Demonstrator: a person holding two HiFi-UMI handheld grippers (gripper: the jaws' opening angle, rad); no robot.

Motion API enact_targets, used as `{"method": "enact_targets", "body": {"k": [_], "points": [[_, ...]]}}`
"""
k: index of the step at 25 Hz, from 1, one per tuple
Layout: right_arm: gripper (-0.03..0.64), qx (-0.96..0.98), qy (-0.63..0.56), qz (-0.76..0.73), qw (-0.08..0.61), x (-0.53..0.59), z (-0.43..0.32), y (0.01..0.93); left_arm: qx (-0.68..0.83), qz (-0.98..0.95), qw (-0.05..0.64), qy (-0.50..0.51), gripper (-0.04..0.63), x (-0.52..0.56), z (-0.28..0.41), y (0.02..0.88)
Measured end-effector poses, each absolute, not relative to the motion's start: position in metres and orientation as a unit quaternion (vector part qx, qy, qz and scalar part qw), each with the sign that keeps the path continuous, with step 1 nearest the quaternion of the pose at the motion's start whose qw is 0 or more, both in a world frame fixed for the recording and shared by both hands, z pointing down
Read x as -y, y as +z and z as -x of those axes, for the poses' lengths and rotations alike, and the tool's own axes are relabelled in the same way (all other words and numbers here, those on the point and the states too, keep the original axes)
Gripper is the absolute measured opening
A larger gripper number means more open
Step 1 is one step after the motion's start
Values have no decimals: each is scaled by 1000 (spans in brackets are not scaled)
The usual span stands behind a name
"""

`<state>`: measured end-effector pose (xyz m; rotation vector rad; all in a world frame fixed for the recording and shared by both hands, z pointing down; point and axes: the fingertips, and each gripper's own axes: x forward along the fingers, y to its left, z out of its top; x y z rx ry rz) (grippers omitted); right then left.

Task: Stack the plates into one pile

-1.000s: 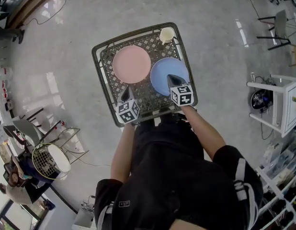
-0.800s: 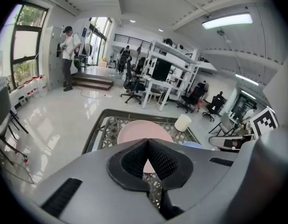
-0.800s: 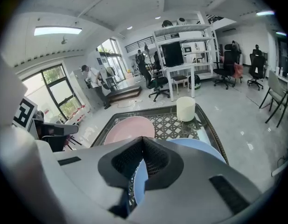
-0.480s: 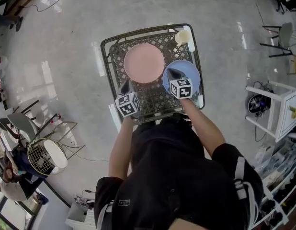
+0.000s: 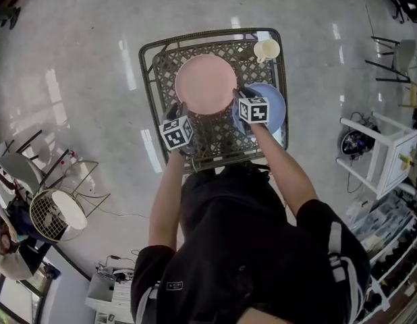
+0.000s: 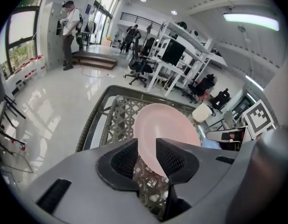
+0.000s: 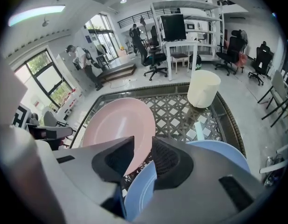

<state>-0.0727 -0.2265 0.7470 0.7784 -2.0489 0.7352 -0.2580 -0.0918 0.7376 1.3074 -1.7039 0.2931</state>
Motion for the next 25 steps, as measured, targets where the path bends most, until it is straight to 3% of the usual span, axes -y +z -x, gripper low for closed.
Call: {"method": "enact_targets", "body": {"k": [5,14,19,25], "points": [[100,795,293,-320,423,241,81,769,684,-522,494,124,147,91,269,766],[100,771,310,-321,455,251,80,798,665,-526,513,132,147,102,258,788],[70,768,304,-318,466,249,81,801,662,-522,518,147,94,100,259,797],[40,766,314,-317,463,246,81,802,659,-525,518,147,75,101,259,798]]}}
